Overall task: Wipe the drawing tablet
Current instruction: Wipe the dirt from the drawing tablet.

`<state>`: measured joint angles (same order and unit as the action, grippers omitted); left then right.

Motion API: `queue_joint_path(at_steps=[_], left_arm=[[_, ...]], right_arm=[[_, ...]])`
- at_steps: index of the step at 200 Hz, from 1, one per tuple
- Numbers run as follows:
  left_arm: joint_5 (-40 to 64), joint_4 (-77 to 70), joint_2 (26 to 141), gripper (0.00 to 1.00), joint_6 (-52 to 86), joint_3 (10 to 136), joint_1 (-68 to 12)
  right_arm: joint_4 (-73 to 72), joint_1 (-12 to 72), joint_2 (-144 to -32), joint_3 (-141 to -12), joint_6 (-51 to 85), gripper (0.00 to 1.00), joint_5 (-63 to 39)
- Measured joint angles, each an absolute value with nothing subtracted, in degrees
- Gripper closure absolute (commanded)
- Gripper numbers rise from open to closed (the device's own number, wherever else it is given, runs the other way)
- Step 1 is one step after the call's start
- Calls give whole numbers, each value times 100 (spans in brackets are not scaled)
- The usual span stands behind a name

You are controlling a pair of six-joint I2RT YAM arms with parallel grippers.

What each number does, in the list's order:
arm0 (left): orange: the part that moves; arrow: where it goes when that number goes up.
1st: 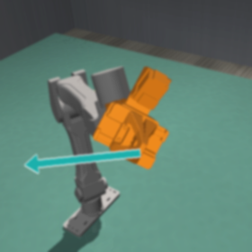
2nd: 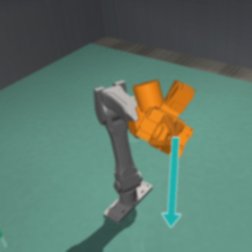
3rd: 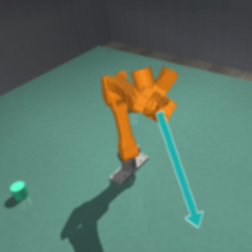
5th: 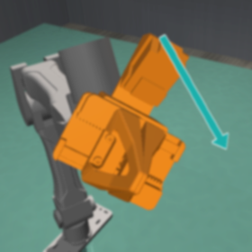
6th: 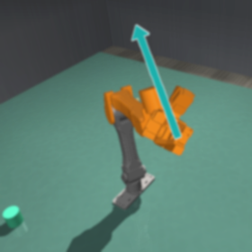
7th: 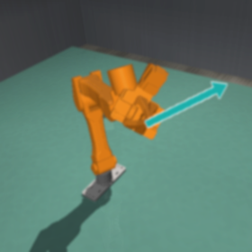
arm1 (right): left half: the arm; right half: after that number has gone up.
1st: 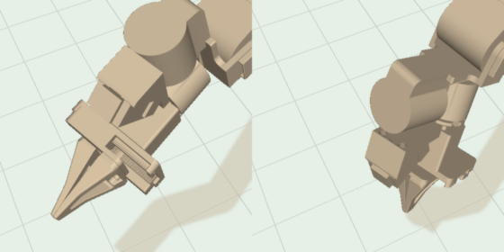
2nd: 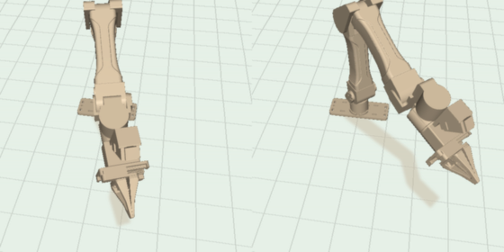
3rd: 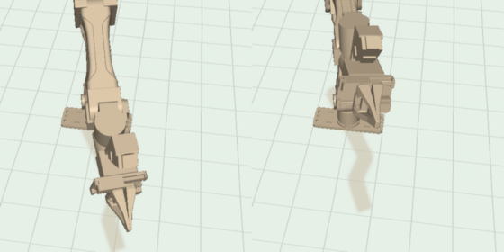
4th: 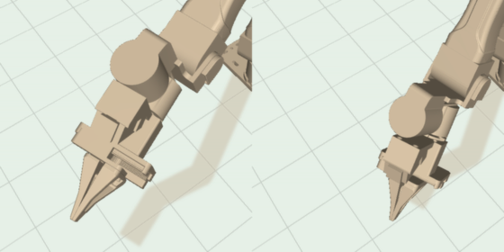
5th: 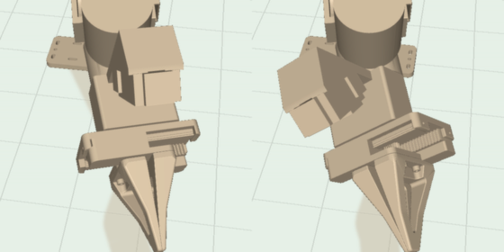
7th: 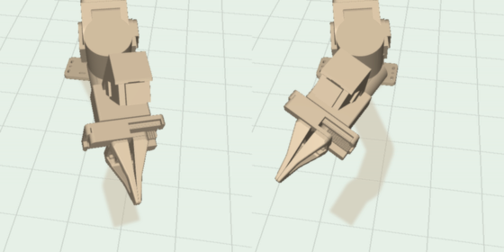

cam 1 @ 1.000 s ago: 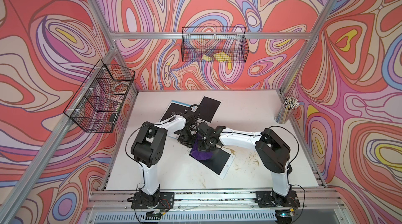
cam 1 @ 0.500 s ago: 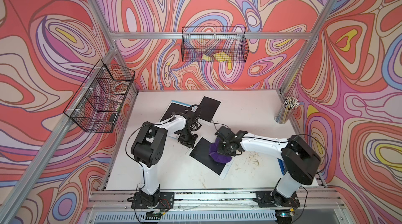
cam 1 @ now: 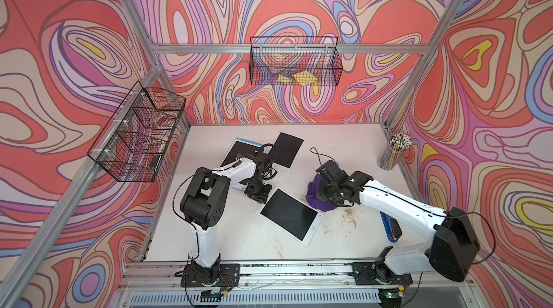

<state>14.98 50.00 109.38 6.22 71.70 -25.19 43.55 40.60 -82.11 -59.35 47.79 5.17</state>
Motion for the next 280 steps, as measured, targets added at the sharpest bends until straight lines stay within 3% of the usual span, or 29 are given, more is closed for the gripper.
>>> queue_joint_path(at_steps=[48,124,162,224,280], left_arm=[[1505,5000,10938,78,622,7170,-2519],[1487,5043,10940,78,644,7170,-2515],[1387,5297,10940,78,663,7168,-2477],[1389,5404,10951,78,661,7168,-2523],[1389,5404,10951,78,663,7168,-2523]], right_arm=[[3778,5028,-9887,-7063,4545,100,-128],[3413,5393,-11563,-8114,4532,100,-469],[3155,5614,-11483,-7926,4689,100,-523],[2475,6093,-10355,-6237,4897,100,-797],[2825,5629,-9172,-5017,5030,100,-888]])
